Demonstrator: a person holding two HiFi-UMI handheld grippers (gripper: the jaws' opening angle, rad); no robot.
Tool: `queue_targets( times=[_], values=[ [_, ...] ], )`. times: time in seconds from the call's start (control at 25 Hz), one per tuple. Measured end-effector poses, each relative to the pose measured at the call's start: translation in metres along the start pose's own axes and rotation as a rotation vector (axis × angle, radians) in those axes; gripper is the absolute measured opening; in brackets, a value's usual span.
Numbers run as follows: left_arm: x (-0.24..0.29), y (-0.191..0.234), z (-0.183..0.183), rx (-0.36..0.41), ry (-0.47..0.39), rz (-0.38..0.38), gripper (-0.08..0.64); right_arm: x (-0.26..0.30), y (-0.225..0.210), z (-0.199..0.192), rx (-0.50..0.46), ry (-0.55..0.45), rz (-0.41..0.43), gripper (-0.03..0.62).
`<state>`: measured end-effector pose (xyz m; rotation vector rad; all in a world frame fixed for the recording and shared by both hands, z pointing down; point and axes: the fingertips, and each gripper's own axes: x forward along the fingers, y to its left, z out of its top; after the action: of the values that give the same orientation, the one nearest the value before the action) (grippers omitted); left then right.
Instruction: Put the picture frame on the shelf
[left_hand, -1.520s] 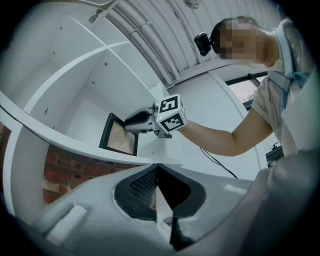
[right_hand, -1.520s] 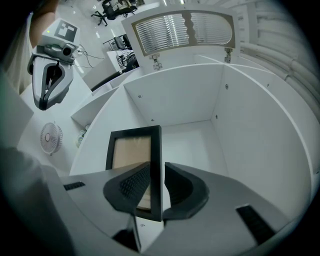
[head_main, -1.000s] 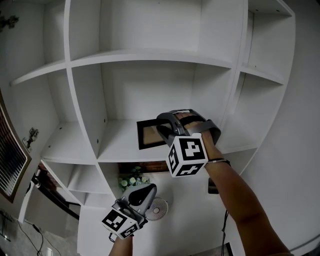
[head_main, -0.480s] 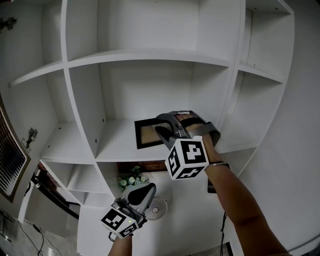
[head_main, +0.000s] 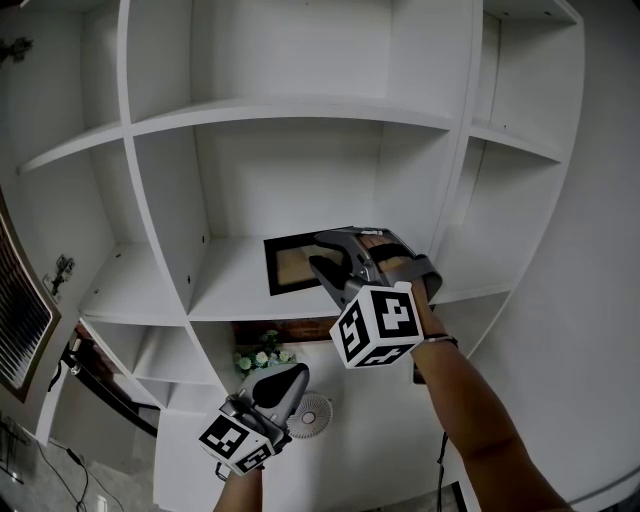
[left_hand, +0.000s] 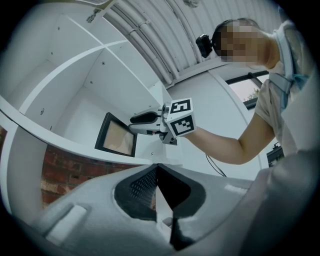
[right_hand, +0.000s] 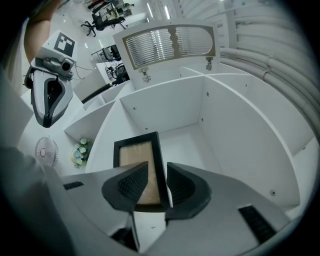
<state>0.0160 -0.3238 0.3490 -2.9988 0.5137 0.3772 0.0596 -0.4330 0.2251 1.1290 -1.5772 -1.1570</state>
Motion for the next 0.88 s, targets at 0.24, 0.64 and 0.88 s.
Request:
queue_targets(
  times=[0.24,0.64,0.88],
  values=[
    [0.0,-0.003,0.004,0.004,-0.001,0.0,0.009,-0.01,0.007,0.002,0.082,-0.027,-0.019,0.121],
    [0.003,-0.011,0.003,0.005,-0.002,-0.006,0.009,-0.027,0.031,0.007,0.16,-0.065,-0.031,0.053],
    [0.002,-0.013,0.006,0.009,-0.005,-0.002,0.009,-0.04,0.04,0.011,0.178,-0.078,-0.042,0.027]
  ],
)
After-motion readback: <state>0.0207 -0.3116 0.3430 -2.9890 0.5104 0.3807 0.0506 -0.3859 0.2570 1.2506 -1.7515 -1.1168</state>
